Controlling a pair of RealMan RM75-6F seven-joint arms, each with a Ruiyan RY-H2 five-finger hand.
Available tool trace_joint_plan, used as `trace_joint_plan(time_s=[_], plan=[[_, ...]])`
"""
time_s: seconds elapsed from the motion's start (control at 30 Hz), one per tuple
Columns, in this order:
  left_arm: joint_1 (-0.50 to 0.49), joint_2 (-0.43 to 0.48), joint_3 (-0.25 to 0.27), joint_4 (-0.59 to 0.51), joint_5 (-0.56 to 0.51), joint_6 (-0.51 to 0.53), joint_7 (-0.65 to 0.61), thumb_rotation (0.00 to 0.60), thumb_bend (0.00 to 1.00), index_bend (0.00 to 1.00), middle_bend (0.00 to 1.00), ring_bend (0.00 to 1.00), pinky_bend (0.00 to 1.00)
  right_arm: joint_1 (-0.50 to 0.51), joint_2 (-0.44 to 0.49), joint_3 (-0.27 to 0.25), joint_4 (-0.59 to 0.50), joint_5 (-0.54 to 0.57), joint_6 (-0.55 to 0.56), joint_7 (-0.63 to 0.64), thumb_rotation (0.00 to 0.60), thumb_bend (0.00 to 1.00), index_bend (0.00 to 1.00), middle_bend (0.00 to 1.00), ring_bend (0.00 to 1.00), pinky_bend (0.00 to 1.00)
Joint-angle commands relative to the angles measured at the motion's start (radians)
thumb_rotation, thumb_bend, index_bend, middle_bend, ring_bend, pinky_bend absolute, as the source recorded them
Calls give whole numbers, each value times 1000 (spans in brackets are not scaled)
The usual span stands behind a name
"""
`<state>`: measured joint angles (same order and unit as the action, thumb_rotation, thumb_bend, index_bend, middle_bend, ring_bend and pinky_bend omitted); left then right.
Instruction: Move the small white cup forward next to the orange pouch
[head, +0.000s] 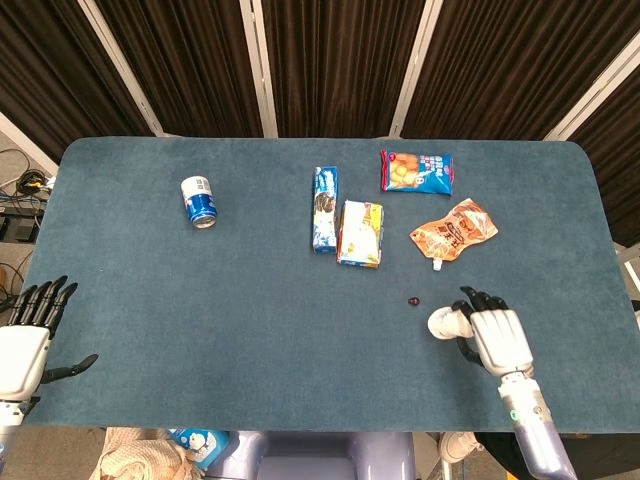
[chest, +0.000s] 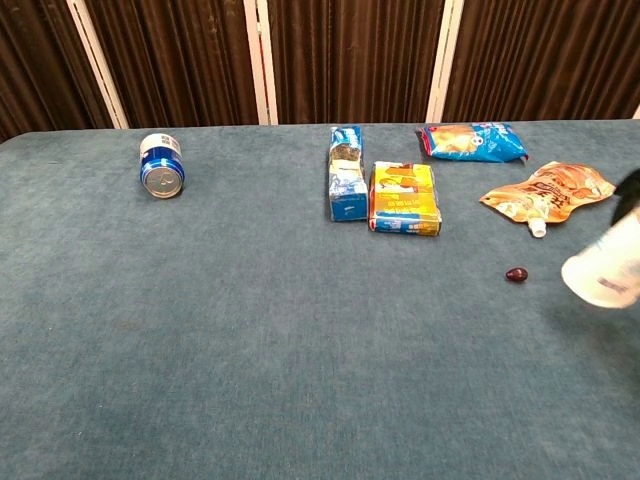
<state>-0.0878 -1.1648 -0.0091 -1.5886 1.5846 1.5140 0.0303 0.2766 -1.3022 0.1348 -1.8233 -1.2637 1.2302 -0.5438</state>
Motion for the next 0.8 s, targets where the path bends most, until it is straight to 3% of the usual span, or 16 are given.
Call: trace_joint_plan(time_s=[0.03, 0.27, 0.8], plan=[[-1, 1, 1, -1, 0, -1, -2, 600, 15, 0, 0, 0, 0, 37, -39, 30, 16, 48, -14, -40, 600, 397, 414, 178, 210, 256], [-2, 6, 2, -4, 0, -2, -13, 600, 15, 0, 0, 0, 0, 96, -123, 68, 79, 143, -27, -96, 600, 397, 414, 178, 210, 257], [-3, 11, 6, -6, 5, -4, -28, 600, 15, 0, 0, 0, 0, 147, -252, 69, 210, 219, -13, -101, 600, 397, 414, 178, 210, 257]])
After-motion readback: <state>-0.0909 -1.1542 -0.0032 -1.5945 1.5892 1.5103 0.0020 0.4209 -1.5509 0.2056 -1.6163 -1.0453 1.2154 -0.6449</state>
